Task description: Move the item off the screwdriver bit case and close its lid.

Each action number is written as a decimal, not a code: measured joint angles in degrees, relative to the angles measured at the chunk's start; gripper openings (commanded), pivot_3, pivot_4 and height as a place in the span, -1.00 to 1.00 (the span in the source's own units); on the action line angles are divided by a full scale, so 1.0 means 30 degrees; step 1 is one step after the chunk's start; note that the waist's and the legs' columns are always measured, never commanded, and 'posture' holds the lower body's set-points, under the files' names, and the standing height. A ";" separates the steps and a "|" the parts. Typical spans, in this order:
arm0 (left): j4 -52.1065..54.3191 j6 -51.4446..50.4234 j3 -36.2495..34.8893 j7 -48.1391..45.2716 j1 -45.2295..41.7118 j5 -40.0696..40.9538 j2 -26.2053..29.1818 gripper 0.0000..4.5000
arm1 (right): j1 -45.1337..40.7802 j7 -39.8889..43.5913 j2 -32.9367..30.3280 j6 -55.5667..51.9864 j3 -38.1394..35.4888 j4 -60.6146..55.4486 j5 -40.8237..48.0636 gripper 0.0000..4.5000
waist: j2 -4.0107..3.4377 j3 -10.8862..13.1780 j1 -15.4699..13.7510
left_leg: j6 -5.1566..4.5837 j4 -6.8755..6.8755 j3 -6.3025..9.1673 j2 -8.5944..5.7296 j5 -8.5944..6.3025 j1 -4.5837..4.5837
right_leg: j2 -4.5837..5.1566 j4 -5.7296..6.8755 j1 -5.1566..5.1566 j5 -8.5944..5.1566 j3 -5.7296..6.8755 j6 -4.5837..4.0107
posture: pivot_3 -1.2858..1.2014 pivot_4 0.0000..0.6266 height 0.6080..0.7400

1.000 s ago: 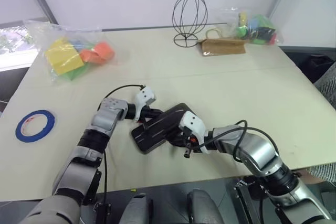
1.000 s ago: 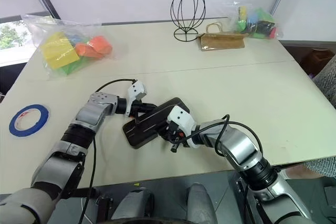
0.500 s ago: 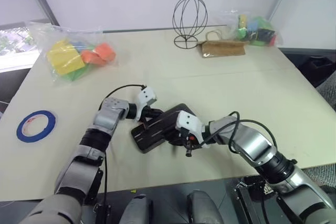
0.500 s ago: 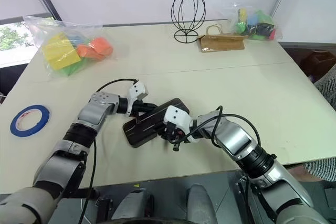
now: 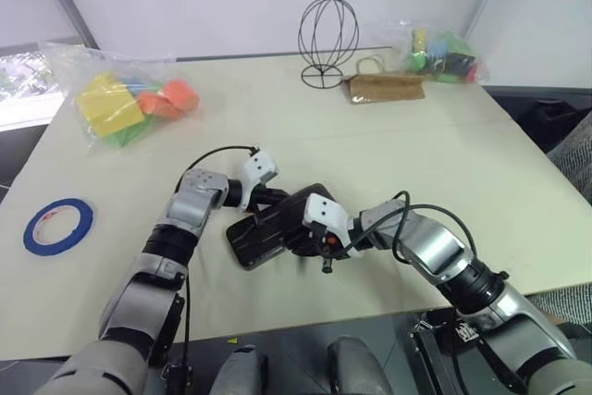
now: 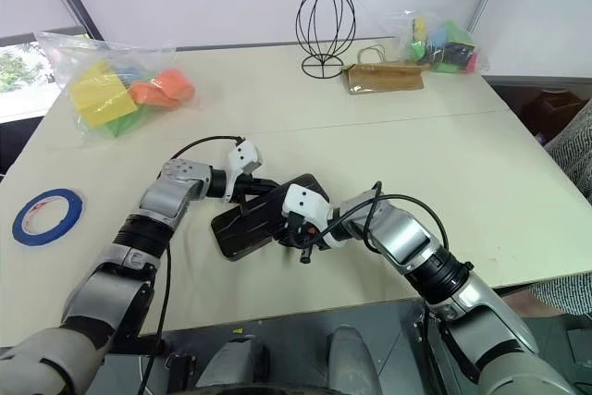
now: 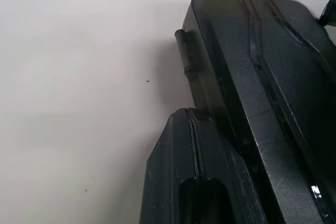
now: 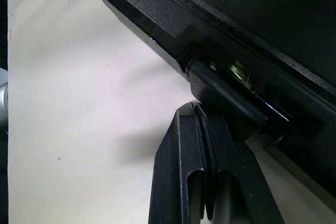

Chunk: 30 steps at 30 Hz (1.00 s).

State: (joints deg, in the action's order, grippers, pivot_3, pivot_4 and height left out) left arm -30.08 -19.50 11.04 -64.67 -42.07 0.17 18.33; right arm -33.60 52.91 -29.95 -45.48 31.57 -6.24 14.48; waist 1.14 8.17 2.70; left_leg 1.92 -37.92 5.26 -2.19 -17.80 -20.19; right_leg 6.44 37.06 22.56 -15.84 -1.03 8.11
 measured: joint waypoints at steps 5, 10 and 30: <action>0.0376 -0.0080 -0.0295 0.0054 0.0241 -0.0108 0.0001 -1.00 | -0.0022 -0.0001 0.0336 0.0359 0.0015 0.0454 -0.0225 -0.97 | -0.0001 -0.0056 0.0002 | -0.0002 0.0023 0.0028 0.0003 -0.0001 0.0061 | -0.0025 -0.0001 -0.0024 0.0005 -0.0005 -0.0033 | 0.03 -0.52 1.00; 0.0721 -0.0064 -0.0407 0.0330 0.0474 -0.0571 0.0007 -1.00 | -0.0093 -0.0004 0.0997 0.0808 0.0026 0.1254 -0.0636 -0.97 | 0.0003 -0.0087 0.0001 | -0.0001 0.0157 0.0035 0.0024 -0.0001 0.0280 | -0.0097 -0.0025 -0.0146 0.0027 -0.0068 -0.0098 | 0.03 -0.52 1.00; 0.0566 0.1212 -0.1199 0.0508 0.1331 -0.1619 -0.0334 -1.00 | -0.0526 0.0000 0.0663 0.0636 0.0796 0.0352 -0.1111 -0.97 | -0.0182 -0.0221 -0.0134 | -0.0023 0.0317 0.0494 -0.0003 -0.0020 0.0211 | -0.0287 -0.0117 -0.0003 -0.0008 -0.0068 -0.0279 | 0.03 -0.52 1.00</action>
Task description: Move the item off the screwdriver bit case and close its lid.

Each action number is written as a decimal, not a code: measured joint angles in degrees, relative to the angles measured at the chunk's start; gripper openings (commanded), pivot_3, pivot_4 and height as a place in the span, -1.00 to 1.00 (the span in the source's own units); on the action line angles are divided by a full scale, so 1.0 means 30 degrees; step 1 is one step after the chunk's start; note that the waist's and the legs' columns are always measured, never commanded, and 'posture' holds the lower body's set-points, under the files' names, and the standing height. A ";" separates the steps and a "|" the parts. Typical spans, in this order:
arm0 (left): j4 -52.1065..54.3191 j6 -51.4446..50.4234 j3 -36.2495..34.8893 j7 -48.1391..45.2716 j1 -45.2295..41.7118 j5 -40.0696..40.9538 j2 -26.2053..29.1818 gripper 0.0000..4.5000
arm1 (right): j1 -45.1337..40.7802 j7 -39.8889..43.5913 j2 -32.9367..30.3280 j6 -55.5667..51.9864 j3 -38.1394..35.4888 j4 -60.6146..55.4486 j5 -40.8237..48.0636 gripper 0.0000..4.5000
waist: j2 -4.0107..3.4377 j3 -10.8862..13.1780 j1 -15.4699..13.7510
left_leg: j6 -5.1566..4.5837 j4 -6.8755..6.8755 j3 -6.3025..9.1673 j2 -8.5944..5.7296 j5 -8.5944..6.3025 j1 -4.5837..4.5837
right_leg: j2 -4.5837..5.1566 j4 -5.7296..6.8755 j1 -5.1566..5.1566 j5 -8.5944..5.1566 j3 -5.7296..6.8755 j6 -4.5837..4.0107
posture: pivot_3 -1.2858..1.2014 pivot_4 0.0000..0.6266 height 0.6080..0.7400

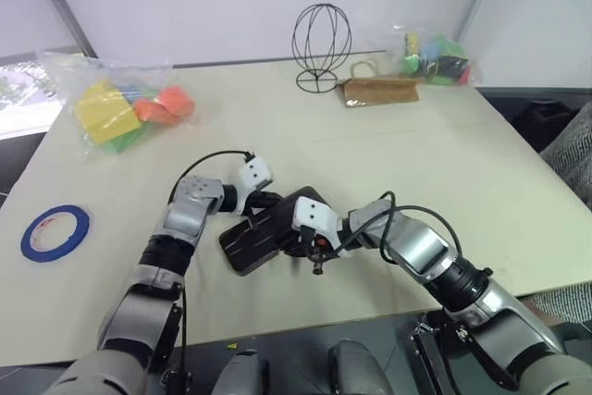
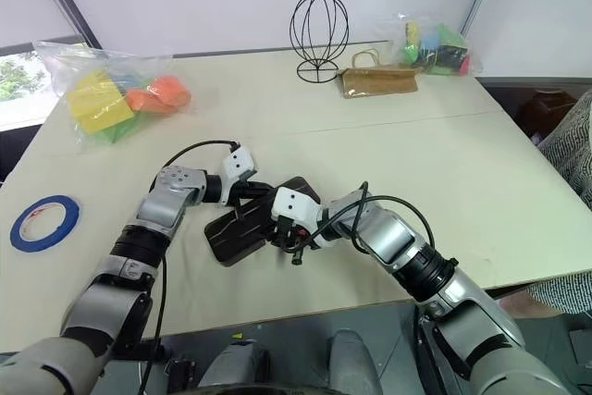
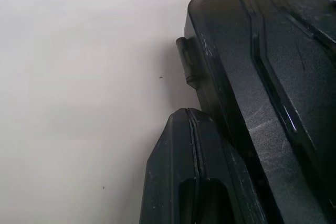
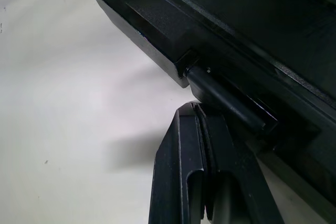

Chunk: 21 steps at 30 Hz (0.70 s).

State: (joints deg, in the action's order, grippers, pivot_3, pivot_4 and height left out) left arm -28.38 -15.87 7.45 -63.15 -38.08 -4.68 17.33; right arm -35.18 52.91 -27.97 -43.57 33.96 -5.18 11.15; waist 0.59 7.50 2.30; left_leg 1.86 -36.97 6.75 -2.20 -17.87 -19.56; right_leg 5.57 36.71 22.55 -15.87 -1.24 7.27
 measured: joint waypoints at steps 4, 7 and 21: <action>0.0764 -0.1608 -0.0880 0.0366 0.0090 0.1233 -0.0668 -1.00 | 0.0022 -0.0003 -0.0919 -0.0823 -0.0214 -0.1229 0.0066 -0.97 | -0.0042 0.0073 -0.0183 | 0.0011 -0.0078 0.0030 -0.0021 0.0006 -0.0257 | 0.0016 -0.0009 0.0190 0.0013 0.0023 0.0000 | 0.03 -0.52 1.00; 0.2811 -0.3414 -0.1714 0.0689 0.0124 0.2758 -0.0851 -1.00 | 0.0447 -0.0347 -0.2121 -0.2051 -0.1727 -0.2595 0.0235 -0.97 | -0.0020 0.0129 -0.0557 | 0.0212 -0.0219 0.0069 -0.0062 0.0119 -0.0689 | 0.0054 0.0083 0.0581 0.0058 0.0032 0.0010 | 0.03 -0.52 1.00; 1.1341 -0.9177 -0.5436 0.2232 0.2873 0.7424 0.4963 -1.00 | 0.2400 0.0204 -0.7681 -0.5219 -0.9741 -0.8673 0.3678 -0.97 | -0.0036 0.0436 -0.0528 | 0.0204 -0.0303 0.0061 -0.0123 0.0115 -0.0902 | 0.0109 0.0104 0.0751 0.0071 0.0030 0.0024 | 0.03 -0.52 1.00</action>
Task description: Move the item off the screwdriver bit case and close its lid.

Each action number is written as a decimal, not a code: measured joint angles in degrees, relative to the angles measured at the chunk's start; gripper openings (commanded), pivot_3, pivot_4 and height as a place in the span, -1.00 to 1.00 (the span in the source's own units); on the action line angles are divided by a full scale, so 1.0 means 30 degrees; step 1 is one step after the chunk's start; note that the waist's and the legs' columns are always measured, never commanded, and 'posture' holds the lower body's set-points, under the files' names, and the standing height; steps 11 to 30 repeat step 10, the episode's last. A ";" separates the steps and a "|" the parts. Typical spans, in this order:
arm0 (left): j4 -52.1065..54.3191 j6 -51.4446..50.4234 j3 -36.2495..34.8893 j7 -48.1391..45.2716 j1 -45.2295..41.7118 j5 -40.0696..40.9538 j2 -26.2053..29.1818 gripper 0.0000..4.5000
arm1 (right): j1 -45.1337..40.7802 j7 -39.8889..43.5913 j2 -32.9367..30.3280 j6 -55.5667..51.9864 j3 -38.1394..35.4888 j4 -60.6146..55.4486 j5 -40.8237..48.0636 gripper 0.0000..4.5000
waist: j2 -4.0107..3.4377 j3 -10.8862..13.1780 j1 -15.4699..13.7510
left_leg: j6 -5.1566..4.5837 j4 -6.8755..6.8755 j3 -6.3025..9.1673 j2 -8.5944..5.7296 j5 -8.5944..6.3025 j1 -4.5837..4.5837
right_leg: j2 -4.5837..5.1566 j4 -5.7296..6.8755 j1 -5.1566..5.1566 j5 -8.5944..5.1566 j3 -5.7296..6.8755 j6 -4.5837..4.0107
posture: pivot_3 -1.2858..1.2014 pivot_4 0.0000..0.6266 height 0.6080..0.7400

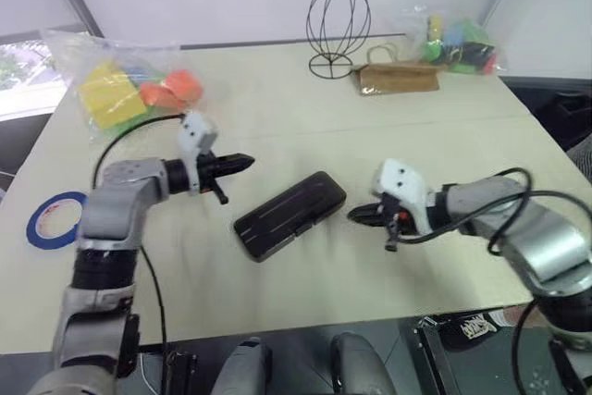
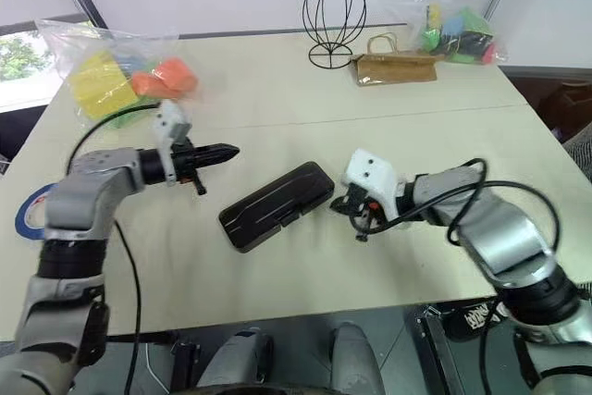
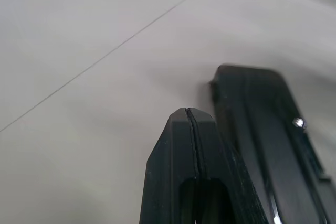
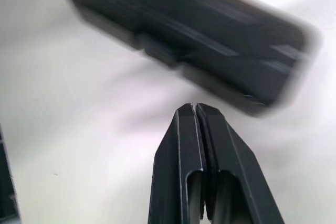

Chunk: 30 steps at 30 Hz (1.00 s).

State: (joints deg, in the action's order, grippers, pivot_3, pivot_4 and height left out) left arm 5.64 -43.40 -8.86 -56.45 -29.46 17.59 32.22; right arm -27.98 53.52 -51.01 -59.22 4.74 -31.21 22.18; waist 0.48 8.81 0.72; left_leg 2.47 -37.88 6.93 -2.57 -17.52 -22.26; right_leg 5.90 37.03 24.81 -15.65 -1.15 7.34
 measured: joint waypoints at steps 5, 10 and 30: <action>0.3366 -0.1869 -0.1693 0.1155 0.2238 0.1751 0.1105 -1.00 | -0.0111 0.0089 -0.1062 -0.0582 -0.2486 -0.0080 0.1208 -0.97 | 0.0048 0.0092 -0.0080 | -0.0001 -0.0004 -0.0012 0.0005 -0.0001 -0.0001 | 0.0016 0.0001 -0.0013 0.0001 0.0002 0.0000 | 0.03 -0.52 1.00; 0.6143 -0.3551 -0.3324 0.2302 0.3929 0.3722 0.1668 -1.00 | 0.0138 -0.0182 -0.1411 -0.0671 -0.3819 -0.0402 0.2096 -0.97 | 0.0059 0.0115 -0.0051 | -0.0011 -0.0004 -0.0050 0.0006 -0.0006 -0.0001 | 0.0024 -0.0001 -0.0014 0.0002 -0.0001 0.0001 | 0.03 -0.52 1.00; 0.6143 -0.3551 -0.3324 0.2302 0.3929 0.3722 0.1668 -1.00 | 0.0138 -0.0182 -0.1411 -0.0671 -0.3819 -0.0402 0.2096 -0.97 | 0.0059 0.0115 -0.0051 | -0.0011 -0.0004 -0.0050 0.0006 -0.0006 -0.0001 | 0.0024 -0.0001 -0.0014 0.0002 -0.0001 0.0001 | 0.03 -0.52 1.00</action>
